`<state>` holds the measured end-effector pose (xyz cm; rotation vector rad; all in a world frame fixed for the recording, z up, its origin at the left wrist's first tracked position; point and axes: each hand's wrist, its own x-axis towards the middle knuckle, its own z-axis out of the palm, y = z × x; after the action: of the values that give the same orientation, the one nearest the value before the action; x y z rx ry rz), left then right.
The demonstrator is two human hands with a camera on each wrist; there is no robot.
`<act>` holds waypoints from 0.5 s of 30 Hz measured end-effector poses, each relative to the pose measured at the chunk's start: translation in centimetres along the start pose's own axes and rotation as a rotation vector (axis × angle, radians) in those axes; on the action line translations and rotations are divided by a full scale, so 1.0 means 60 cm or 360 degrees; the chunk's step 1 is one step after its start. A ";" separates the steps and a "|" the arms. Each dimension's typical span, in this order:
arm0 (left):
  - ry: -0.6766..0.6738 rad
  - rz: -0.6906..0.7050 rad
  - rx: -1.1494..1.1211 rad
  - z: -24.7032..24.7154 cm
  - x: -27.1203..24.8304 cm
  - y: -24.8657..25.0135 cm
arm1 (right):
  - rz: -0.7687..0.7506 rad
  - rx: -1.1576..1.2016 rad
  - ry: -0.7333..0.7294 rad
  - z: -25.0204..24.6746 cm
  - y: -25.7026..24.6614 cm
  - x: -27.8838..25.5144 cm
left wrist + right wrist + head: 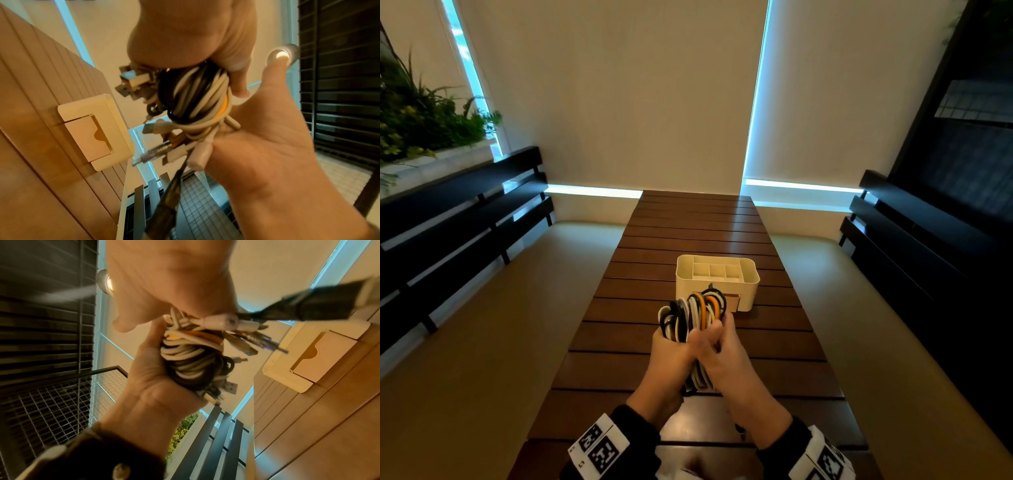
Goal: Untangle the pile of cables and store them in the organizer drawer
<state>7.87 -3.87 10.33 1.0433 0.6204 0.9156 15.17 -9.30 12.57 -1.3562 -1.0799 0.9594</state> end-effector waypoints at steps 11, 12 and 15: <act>-0.0733 -0.0058 0.0174 -0.009 -0.010 0.052 | -0.0156 0.0348 0.0098 -0.022 0.044 -0.003; -0.0728 -0.0098 0.0153 -0.007 -0.014 0.053 | -0.0172 0.0340 0.0134 -0.023 0.048 -0.004; -0.0710 -0.0157 0.0054 -0.003 -0.014 0.055 | -0.0219 0.0342 0.0150 -0.028 0.046 -0.005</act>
<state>6.21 -3.80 13.28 1.1898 0.3107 0.5606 16.94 -10.00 9.93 -1.1260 -0.9569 0.8743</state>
